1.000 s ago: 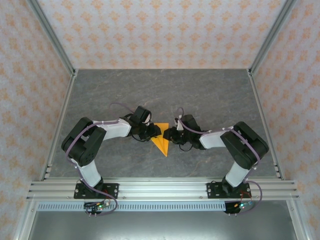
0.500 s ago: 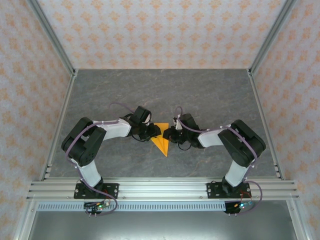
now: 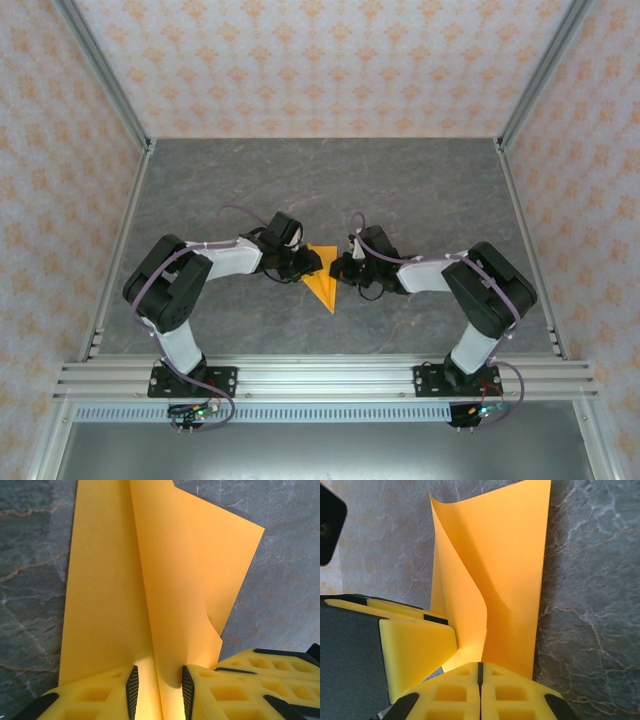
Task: Fold a paper plane with a square sheet of paper (fold left side to right side)
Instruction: Fourth fold the wing at the center of the table.
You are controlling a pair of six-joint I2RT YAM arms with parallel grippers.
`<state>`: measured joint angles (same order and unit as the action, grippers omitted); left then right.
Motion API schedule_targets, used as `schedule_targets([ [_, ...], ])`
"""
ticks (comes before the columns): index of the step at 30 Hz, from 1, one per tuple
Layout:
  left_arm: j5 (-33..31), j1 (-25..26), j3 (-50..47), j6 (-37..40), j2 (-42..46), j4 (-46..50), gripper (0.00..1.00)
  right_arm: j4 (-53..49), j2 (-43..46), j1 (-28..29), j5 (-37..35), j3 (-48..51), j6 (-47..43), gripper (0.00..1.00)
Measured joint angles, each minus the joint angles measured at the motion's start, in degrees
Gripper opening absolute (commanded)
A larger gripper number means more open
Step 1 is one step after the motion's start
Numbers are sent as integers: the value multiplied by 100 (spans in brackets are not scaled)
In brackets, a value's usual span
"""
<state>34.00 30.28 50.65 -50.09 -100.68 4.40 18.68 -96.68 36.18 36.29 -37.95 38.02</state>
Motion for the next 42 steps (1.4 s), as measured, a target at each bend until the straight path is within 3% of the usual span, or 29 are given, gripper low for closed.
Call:
schedule_targets([
  [16, 0, 2, 0, 0, 0, 0, 32, -719, 24, 0, -271, -205, -378, 6],
  [42, 0, 0, 0, 0, 0, 0, 32, -1014, 13, 0, -402, -321, -640, 6],
])
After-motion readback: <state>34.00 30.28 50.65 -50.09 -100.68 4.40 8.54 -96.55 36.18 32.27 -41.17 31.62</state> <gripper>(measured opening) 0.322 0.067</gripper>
